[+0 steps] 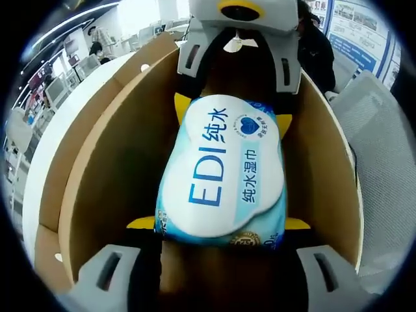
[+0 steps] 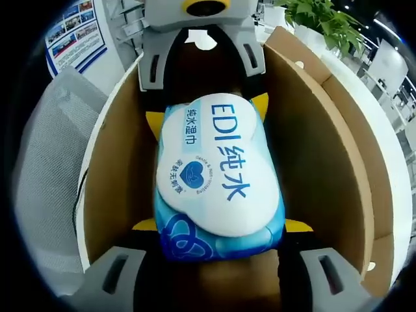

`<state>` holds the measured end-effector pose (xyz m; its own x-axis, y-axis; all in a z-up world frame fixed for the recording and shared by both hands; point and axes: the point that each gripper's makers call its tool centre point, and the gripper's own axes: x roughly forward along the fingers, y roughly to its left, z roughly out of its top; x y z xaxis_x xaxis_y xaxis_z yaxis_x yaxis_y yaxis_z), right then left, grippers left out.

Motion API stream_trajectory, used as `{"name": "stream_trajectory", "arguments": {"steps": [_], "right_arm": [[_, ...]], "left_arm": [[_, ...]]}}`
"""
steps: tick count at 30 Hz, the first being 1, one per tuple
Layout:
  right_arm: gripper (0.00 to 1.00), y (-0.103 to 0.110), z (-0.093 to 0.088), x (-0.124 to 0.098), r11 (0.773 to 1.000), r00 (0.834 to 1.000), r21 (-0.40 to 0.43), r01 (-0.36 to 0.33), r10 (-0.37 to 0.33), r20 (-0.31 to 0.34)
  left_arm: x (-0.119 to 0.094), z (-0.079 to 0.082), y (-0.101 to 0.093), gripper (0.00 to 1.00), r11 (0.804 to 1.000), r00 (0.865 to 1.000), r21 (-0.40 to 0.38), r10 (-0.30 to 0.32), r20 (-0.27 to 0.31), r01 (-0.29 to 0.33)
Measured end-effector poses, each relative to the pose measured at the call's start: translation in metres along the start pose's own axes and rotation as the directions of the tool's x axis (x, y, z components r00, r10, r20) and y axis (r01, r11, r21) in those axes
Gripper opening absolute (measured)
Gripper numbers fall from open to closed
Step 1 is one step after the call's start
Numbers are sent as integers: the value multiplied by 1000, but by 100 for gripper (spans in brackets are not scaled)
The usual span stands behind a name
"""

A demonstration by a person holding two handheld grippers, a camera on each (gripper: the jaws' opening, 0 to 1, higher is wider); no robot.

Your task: Operate the shoe box by opening the lid, removing the specified soft item, and placing it in the target area until the item is outside and the box remains undamaged.

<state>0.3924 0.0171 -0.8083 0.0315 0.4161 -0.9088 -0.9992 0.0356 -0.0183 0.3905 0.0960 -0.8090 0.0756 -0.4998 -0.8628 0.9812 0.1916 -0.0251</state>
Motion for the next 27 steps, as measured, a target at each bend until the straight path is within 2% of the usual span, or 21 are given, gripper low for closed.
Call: {"name": "stream_trajectory", "arguments": {"steps": [5, 7, 13, 17, 21, 27], "right_arm": [[66, -1, 7, -14, 1000, 1000, -15, 3, -3, 4], [66, -4, 10, -17, 999, 1000, -23, 26, -26, 13], [65, -4, 11, -32, 998, 999, -45, 36, -36, 12], [65, -2, 15, -41, 997, 998, -45, 56, -55, 20], [65, -3, 20, -49, 994, 996, -67, 86, -85, 17], [64, 0, 29, -70, 988, 992, -99, 123, -120, 36]], "left_arm": [[-14, 8, 0, 69, 1000, 1000, -10, 7, -2, -7], [-19, 11, 2, 69, 1000, 1000, 3, 29, 1, -29], [-28, 21, -1, 69, 999, 999, 0, 46, 13, -46], [-39, 28, -3, 68, 998, 998, 19, 63, -1, -63], [-49, 33, -3, 68, 994, 994, 38, 106, -19, -106], [-65, 41, -7, 68, 989, 990, 43, 143, 22, -144]]}}
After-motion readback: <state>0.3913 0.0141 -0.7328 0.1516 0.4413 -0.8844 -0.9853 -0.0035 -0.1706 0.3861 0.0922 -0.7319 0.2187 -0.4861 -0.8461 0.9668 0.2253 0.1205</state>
